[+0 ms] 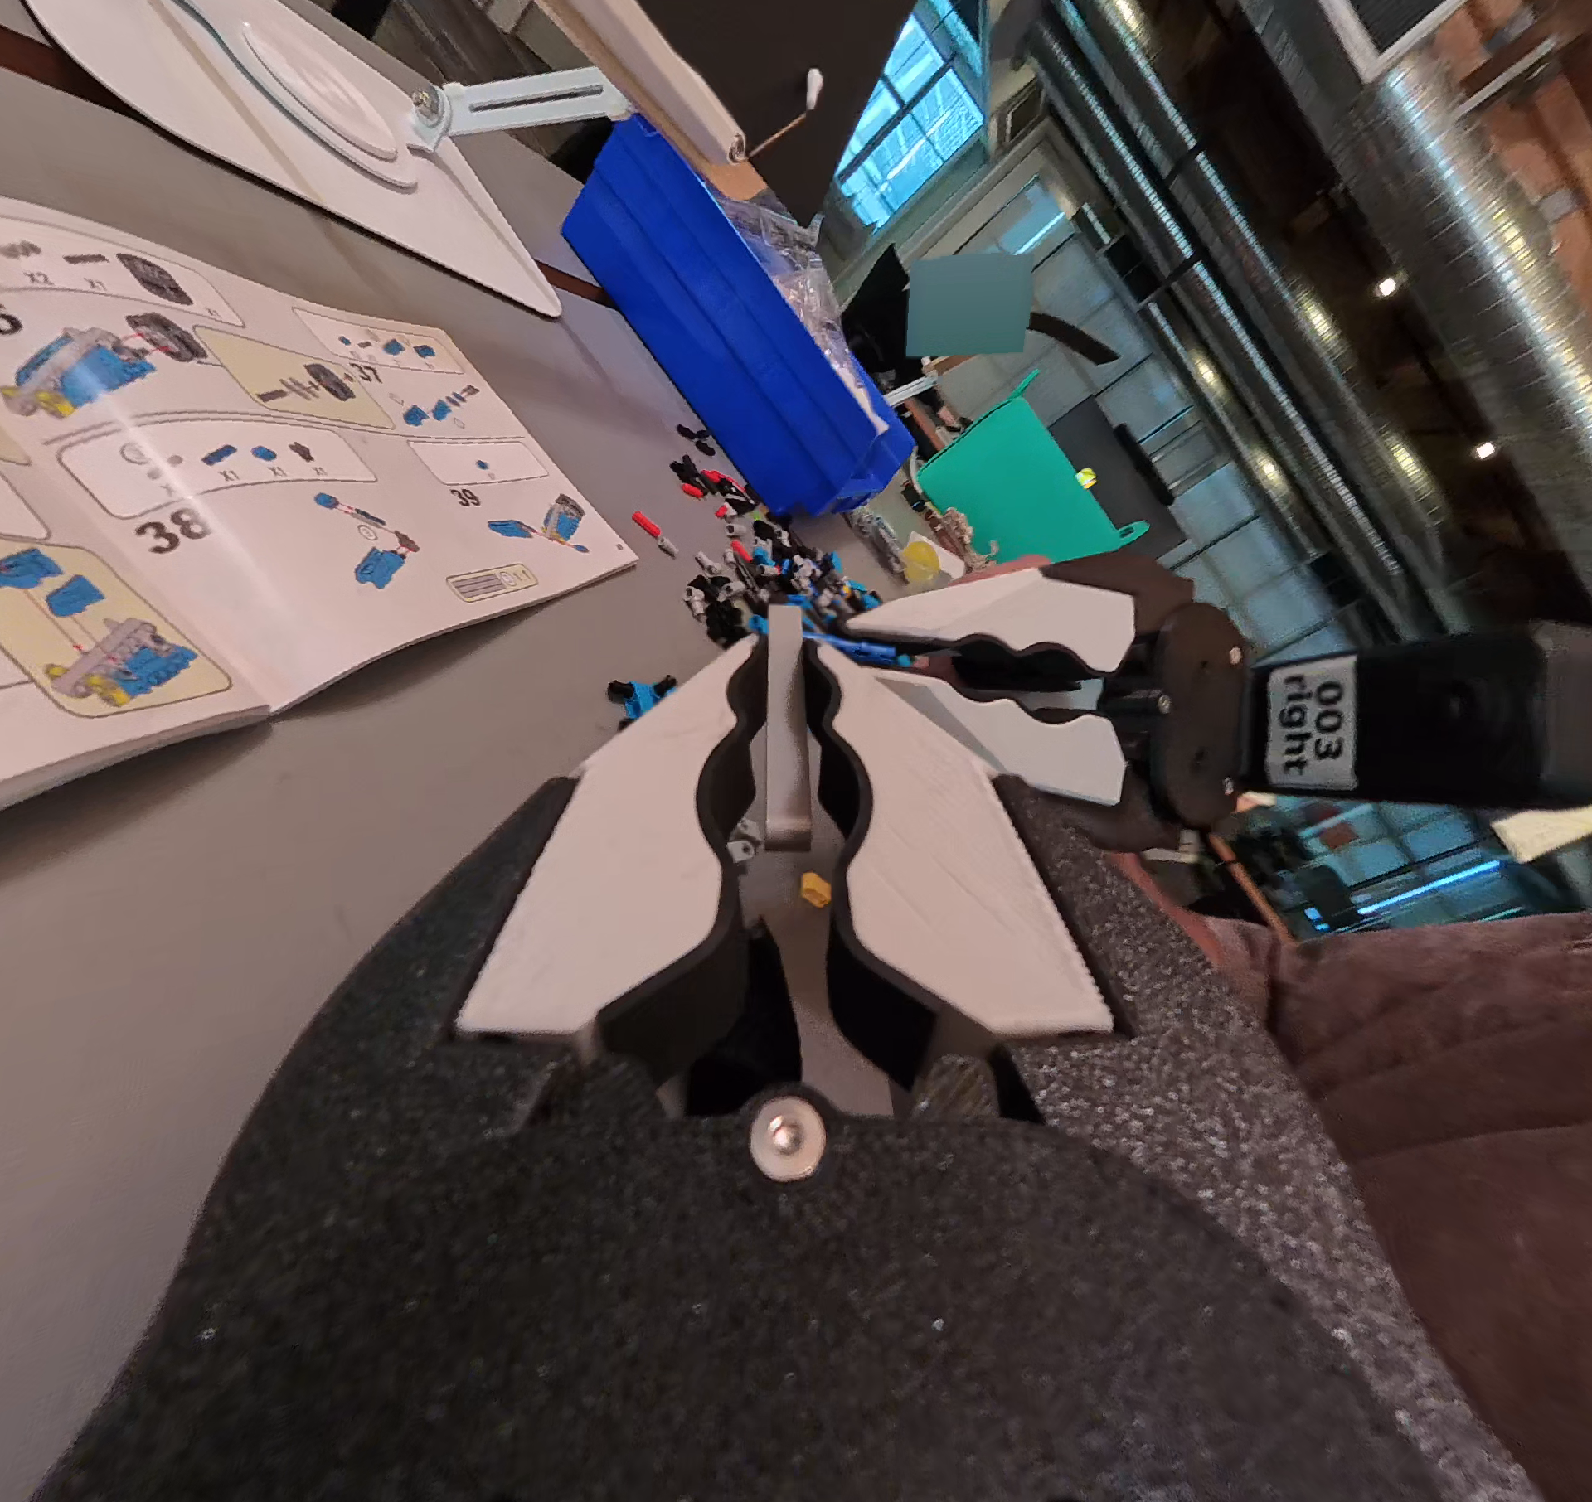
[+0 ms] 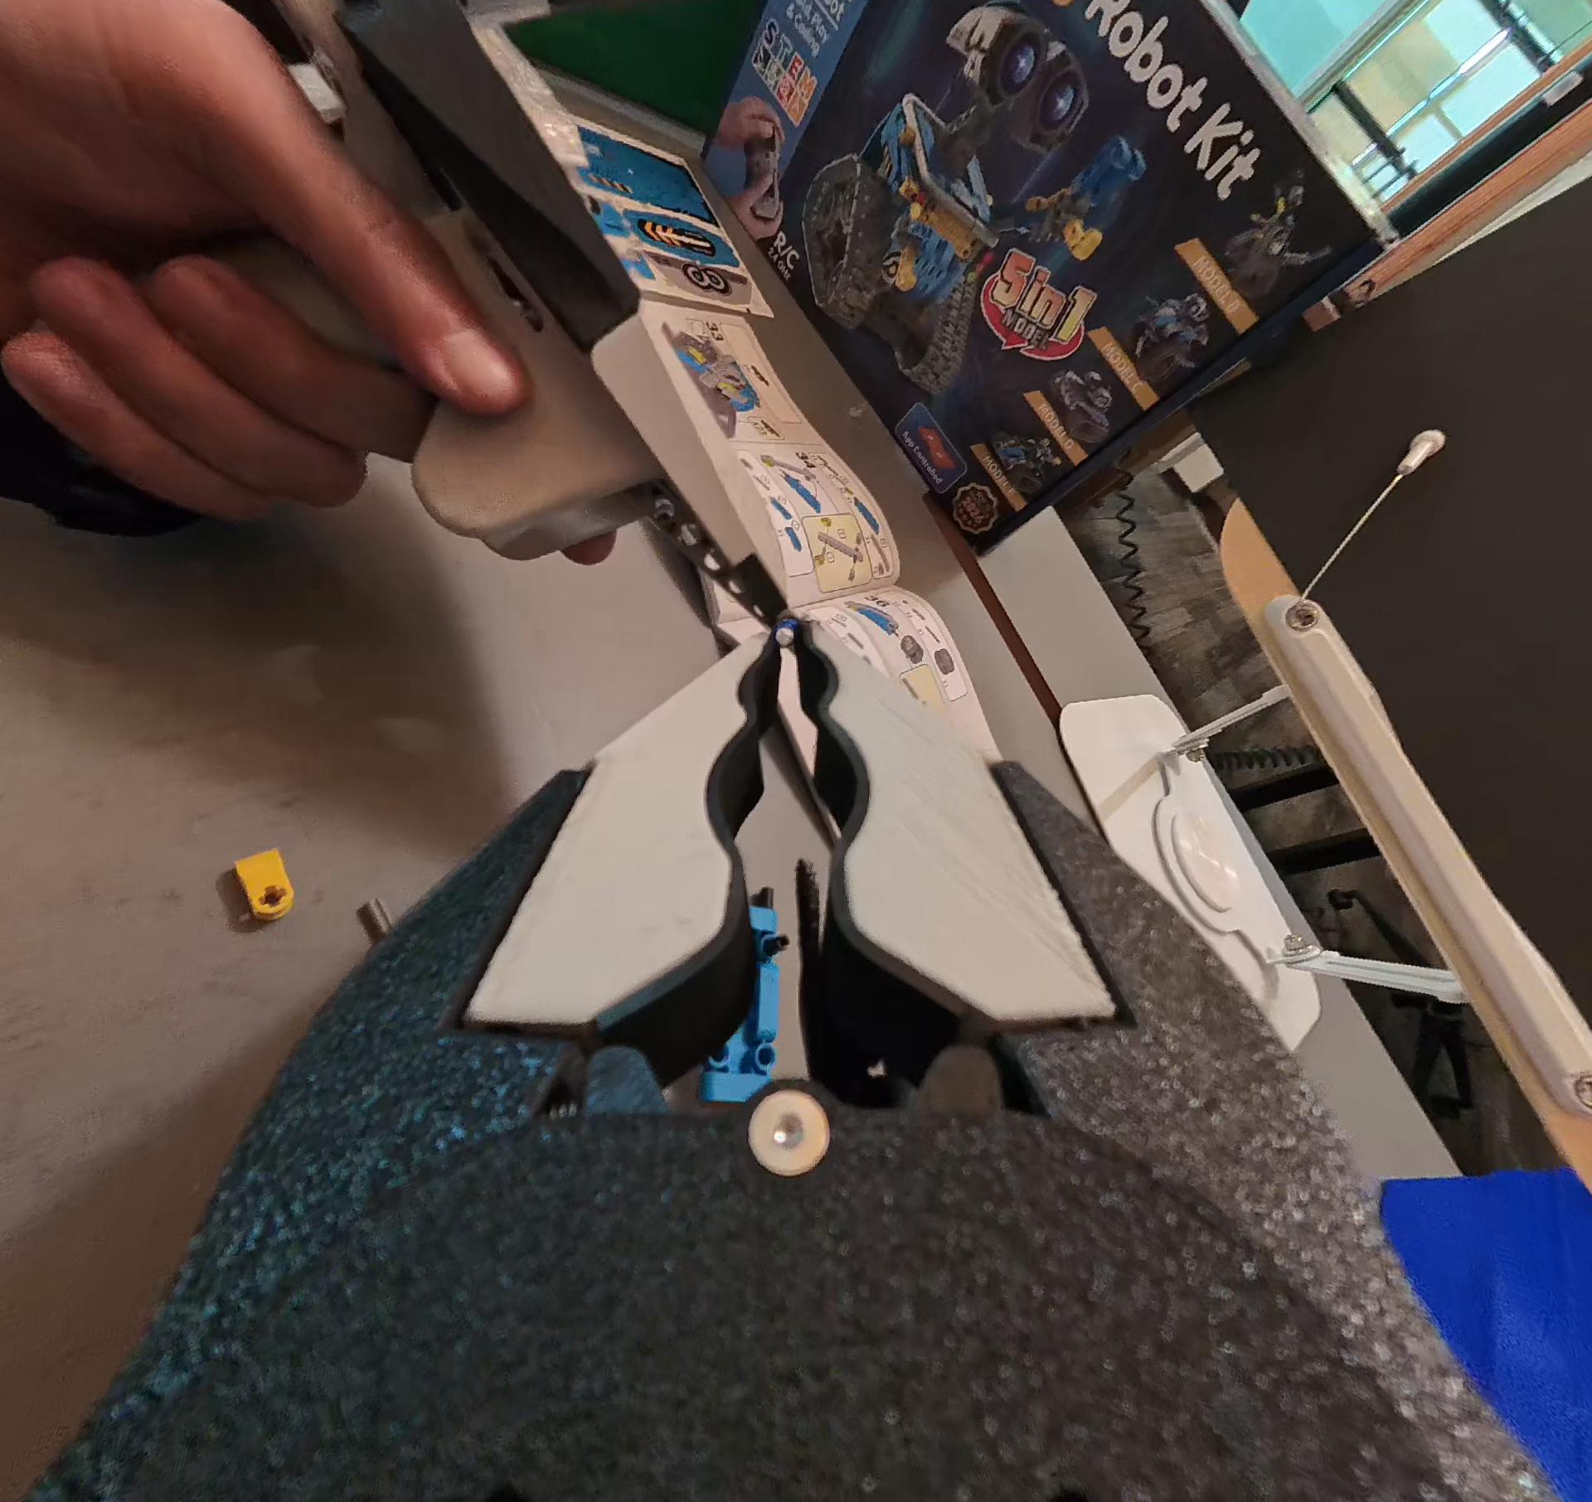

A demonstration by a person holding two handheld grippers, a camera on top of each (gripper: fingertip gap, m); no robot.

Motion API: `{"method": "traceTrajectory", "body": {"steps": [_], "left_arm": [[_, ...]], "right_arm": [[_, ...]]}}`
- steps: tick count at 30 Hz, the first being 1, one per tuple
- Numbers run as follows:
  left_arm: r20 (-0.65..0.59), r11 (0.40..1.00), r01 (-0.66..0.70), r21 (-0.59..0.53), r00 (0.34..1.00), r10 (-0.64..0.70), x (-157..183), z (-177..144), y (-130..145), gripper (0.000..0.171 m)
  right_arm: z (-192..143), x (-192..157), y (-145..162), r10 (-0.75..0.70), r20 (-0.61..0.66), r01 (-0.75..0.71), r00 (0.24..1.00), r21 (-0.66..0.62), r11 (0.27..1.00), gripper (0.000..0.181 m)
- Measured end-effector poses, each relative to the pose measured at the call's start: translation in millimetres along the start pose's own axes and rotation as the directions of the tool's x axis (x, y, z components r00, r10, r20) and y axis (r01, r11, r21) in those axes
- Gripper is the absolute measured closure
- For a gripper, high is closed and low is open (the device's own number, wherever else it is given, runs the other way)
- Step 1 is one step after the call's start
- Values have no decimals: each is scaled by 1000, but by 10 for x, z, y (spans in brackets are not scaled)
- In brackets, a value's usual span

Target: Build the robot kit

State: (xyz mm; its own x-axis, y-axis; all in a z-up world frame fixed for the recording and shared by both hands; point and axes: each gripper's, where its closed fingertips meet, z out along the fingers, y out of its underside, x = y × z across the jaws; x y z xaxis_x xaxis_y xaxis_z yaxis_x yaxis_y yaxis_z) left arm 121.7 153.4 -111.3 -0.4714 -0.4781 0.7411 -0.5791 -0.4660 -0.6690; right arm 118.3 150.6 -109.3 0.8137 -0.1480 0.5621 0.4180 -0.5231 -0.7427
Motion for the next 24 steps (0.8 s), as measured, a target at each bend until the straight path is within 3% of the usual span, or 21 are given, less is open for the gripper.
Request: {"method": "traceTrajectory", "body": {"steps": [10, 16, 19, 22, 24], "left_arm": [[35, 998, -53, -16, 998, 54, -26, 16, 26, 165], [40, 999, -45, -8, 998, 45, -46, -2, -1, 166], [-29, 997, -73, -7, 997, 73, 137, -5, -21, 165], [153, 978, -205, -30, 966, 207, -76, -54, -79, 165], [190, 973, -227, -32, 955, 229, -163, -123, -143, 165]], "right_arm": [[10, -34, 43, 105, 56, -104, 993, -25, 994, 178], [38, -9, 72, 53, -8, -53, 999, -63, 997, 179], [56, 93, 223, 49, -57, -56, 997, -132, 990, 181], [30, 14, 57, 106, -3, -106, 994, -29, 994, 181], [28, 25, 91, 161, 24, -159, 987, -45, 986, 181]]}}
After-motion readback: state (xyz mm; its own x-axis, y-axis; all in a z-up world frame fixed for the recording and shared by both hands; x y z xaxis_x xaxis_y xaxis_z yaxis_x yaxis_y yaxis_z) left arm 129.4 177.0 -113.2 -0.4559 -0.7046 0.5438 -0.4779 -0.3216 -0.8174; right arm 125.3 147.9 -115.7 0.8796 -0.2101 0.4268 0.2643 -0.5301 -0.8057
